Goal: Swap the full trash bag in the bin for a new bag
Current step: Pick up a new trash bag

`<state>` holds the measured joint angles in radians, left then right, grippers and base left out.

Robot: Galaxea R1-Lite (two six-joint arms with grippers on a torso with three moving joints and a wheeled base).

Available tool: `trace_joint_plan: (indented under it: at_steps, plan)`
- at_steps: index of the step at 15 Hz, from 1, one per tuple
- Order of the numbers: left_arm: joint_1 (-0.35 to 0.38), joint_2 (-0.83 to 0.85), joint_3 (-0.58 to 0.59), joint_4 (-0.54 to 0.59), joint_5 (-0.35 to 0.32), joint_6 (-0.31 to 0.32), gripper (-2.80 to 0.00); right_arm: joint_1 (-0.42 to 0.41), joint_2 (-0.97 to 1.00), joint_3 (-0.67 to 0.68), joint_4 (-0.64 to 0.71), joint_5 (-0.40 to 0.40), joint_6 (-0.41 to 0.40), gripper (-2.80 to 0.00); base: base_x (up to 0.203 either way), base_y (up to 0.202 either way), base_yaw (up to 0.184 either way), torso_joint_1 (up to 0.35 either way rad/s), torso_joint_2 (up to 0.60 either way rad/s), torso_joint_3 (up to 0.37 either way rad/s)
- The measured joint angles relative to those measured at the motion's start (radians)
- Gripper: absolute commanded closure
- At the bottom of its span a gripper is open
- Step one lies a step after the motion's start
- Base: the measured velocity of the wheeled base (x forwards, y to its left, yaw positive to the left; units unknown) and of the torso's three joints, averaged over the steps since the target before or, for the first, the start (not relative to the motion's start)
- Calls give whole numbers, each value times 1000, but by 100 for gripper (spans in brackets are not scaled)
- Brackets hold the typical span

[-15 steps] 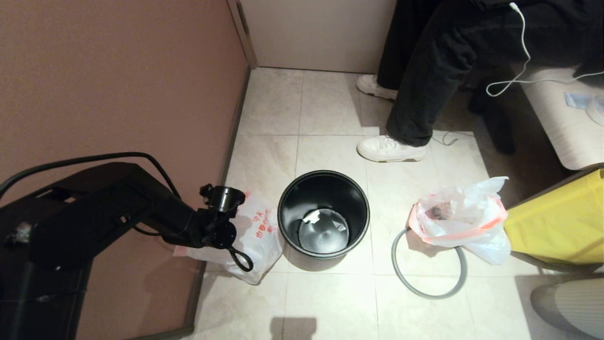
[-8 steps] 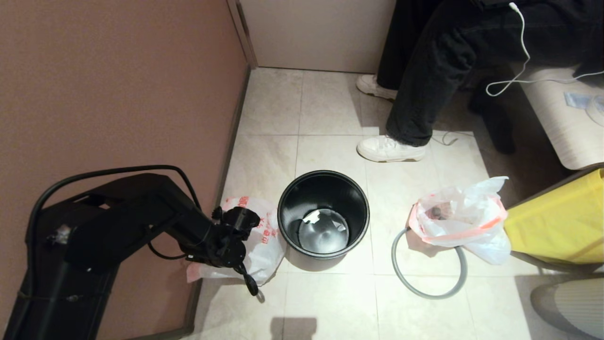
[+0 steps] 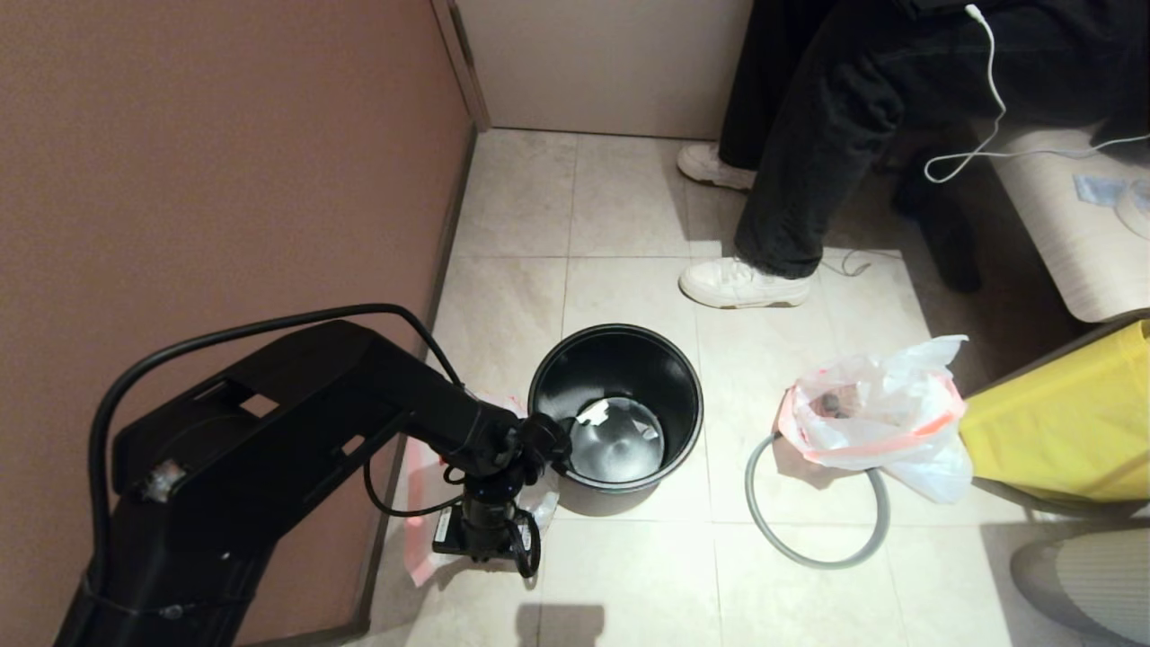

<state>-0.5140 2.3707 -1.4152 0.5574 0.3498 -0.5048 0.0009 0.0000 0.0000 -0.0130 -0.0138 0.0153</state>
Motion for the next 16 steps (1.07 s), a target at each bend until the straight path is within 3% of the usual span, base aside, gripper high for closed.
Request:
trace_joint_plan:
  at_steps: [3,6,8,10,11,13,16]
  plan:
    - [-23,-75,100,-14,-60,-39,0,0,0,0,0,0,0,0,0,0,0,0,0,0]
    - [-10,-179,264,-120,-89,-45,0,0,0,0,0,0,0,0,0,0,0,0,0,0]
    - [14,-244,376,-217,-37,-66,0,0,0,0,0,0,0,0,0,0,0,0,0,0]
    - [20,-280,465,-279,37,-137,0,-1,0,0,0,0,0,0,0,0,0,0,0,0]
    - [17,-288,502,-319,45,-155,-280,0,0,0,0,0,0,0,0,0,0,0,0,0]
    - [14,-291,562,-448,57,-165,-280,0,0,0,0,0,0,0,0,0,0,0,0,0]
    - [3,-260,637,-629,163,-246,-280,0,0,0,0,0,0,0,0,0,0,0,0,0]
